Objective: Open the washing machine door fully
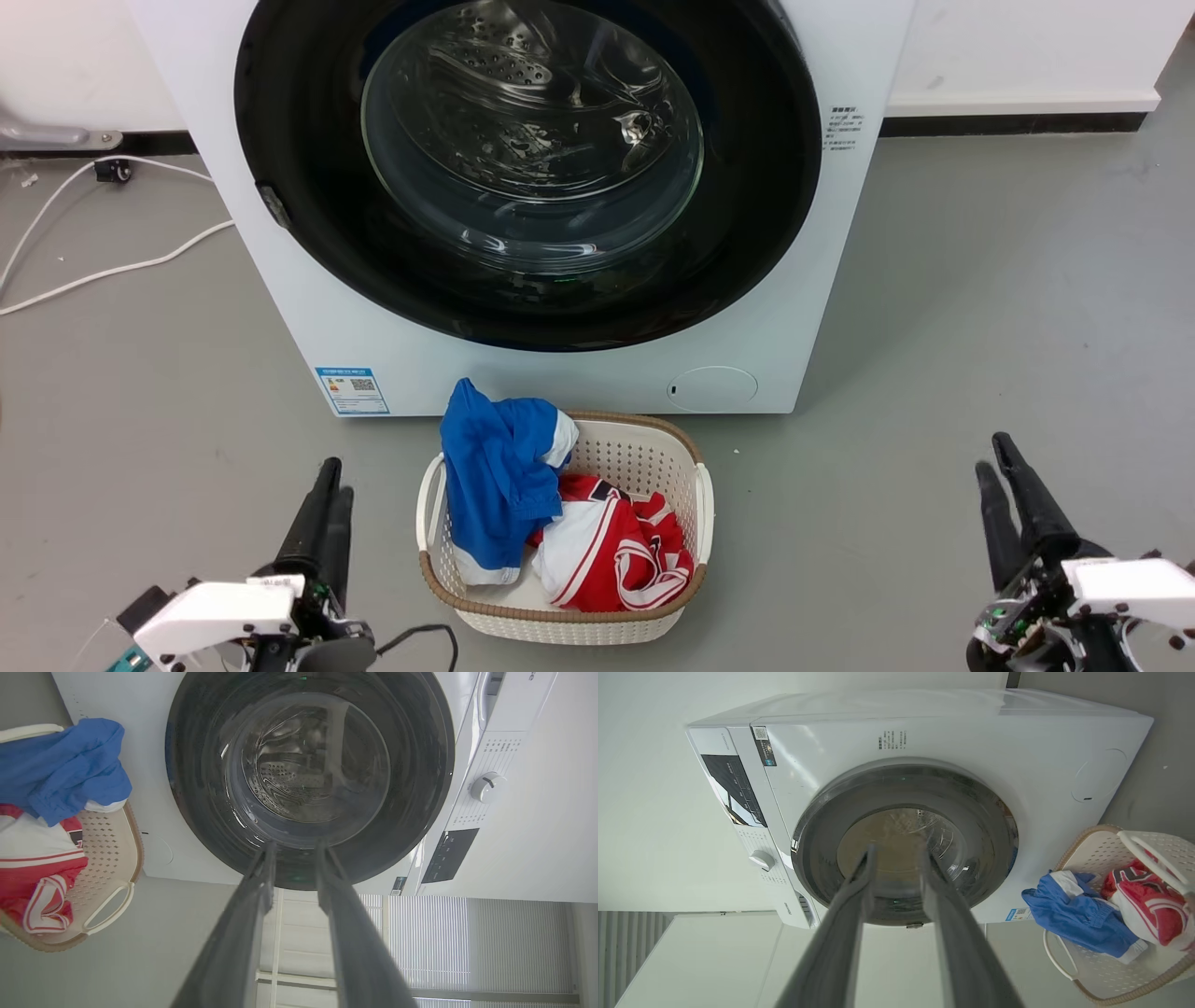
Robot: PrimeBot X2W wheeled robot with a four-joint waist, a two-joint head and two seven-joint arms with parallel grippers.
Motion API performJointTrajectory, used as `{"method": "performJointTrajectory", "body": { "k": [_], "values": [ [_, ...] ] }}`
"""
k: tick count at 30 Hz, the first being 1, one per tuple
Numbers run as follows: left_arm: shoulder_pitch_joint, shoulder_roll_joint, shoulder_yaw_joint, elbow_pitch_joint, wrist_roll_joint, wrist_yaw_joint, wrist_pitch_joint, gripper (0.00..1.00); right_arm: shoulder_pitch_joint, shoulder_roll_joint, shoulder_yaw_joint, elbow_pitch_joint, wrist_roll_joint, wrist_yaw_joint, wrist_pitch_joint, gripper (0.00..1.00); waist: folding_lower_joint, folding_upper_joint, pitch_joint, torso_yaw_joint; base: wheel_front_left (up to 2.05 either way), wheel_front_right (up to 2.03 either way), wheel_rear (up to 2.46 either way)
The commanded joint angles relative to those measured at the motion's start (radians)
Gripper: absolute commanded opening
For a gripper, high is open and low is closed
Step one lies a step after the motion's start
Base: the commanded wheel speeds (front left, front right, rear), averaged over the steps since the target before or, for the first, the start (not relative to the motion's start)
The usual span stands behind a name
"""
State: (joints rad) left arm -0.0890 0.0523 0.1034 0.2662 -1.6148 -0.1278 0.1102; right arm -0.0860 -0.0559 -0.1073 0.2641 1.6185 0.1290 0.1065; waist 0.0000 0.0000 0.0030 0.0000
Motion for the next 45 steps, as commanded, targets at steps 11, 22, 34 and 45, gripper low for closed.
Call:
{"method": "performJointTrajectory", "body": {
  "k": [11, 22, 34, 45],
  "values": [
    [-0.008, 0.002, -0.076, -0.035, 0.034, -0.001, -0.058, 1.0, 0.023, -0.009, 0.03, -0.055, -0.055, 0.0, -0.053, 1.0, 0.0, 0.0, -0.001, 0.0, 0.0, 0.0, 0.0],
    [-0.008, 0.001, -0.089, -0.091, 0.303, -0.001, -0.107, 1.0, 0.041, -0.035, 0.053, -0.081, -0.279, 0.001, -0.105, 1.0, 0.0, 0.0, -0.001, -0.002, 0.0, 0.0, 0.0],
    [0.0, 0.002, -0.124, -0.112, 0.581, 0.012, -0.154, 1.0, 0.052, -0.052, 0.081, -0.11, -0.61, 0.001, -0.129, 1.0, 0.0, 0.0, -0.003, -0.01, 0.0, 0.0, 0.0],
    [-0.012, 0.03, -0.145, -0.119, 0.813, 0.031, -0.192, 1.0, 0.058, -0.057, 0.092, -0.142, -0.839, 0.001, -0.131, 1.0, 0.0, 0.0, -0.003, -0.019, 0.0, 0.0, 0.0]
  ]
}}
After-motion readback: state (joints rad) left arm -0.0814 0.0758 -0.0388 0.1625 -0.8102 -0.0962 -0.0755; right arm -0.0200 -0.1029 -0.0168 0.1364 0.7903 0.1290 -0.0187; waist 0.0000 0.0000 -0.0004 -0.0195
